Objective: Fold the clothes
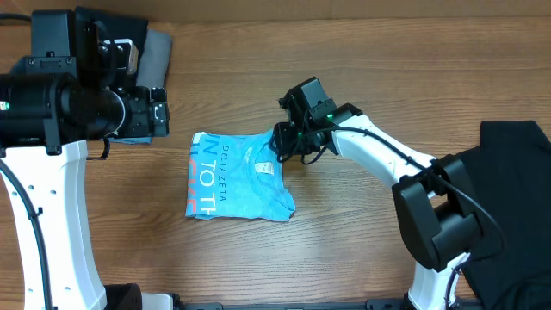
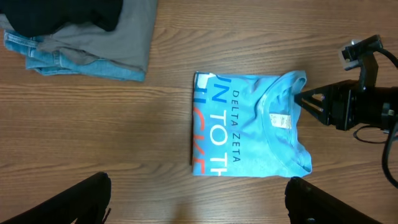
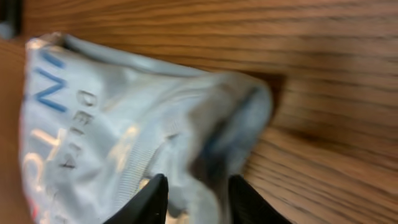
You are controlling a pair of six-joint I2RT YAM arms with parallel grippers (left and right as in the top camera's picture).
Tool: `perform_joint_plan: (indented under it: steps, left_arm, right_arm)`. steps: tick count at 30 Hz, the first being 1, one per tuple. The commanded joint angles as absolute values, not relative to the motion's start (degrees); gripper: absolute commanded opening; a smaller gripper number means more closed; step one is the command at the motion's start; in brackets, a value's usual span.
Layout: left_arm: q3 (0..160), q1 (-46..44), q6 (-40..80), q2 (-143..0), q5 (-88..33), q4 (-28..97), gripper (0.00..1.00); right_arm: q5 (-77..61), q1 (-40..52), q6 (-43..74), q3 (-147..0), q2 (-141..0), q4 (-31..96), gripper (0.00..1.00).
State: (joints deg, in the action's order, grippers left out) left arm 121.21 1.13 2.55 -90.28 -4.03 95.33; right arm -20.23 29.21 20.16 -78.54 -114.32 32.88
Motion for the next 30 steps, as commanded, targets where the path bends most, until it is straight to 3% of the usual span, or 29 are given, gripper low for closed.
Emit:
perform_joint_plan:
  steps: [1, 3, 4, 5, 8, 11, 12, 13, 24, 25, 27, 30]
  left_arm:
    - [121.1, 1.1, 1.2, -90.8, -3.9, 95.5, 0.92]
    - [121.1, 1.1, 1.2, -90.8, -3.9, 95.4, 0.92]
    - [121.1, 1.1, 1.2, -90.8, -3.9, 95.4, 0.92]
    - [121.1, 1.1, 1.2, -90.8, -3.9, 95.3, 0.92]
    - [121.1, 1.1, 1.2, -90.8, -3.9, 95.3, 0.92]
    - [121.1, 1.1, 1.2, -90.8, -3.9, 95.4, 0.91]
    - [121.1, 1.1, 1.2, -90.8, -3.9, 95.4, 0.92]
    - [121.1, 1.1, 1.2, -90.8, -3.9, 95.4, 0.91]
    - [121.1, 1.1, 1.2, -90.8, -3.9, 95.7, 0.91]
    - [121.1, 1.1, 1.2, -90.8, -3.8, 95.7, 0.92]
    - [121.1, 1.1, 1.2, -90.8, -3.8, 95.6, 0.92]
    - [121.1, 1.1, 1.2, -90.8, -3.8, 95.4, 0.92]
  right_arm:
    - [-16.2, 28.3, 20.2, -79.5, -115.4, 33.3, 0.37]
    - [-17.1, 28.1, 20.1, -79.5, -115.4, 33.2, 0.55]
    - [-17.2, 28.2, 19.7, -79.5, -115.5, 33.0, 0.7]
    - [-17.2, 28.2, 19.4, -79.5, -115.7, 32.7, 0.72]
    - [-19.4, 28.7, 17.7, -79.3, -116.1, 31.5, 0.44]
    - [-21.1, 28.9, 17.6, -79.0, -116.2, 30.7, 0.25]
    - [-21.1, 28.9, 17.6, -79.0, -116.2, 30.7, 0.1]
    - [-21.0, 28.9, 17.6, -79.0, -116.2, 30.6, 0.04]
    - [-22.3, 21.8, 17.5, -79.2, -116.0, 34.9, 0.04]
    - [-23.4, 21.2, 17.5, -79.2, -116.0, 35.5, 0.1]
    - [-26.3, 20.1, 16.8, -79.2, -116.0, 36.5, 0.39]
    - [-33.5, 19.0, 13.2, -79.2, -115.7, 36.8, 0.45]
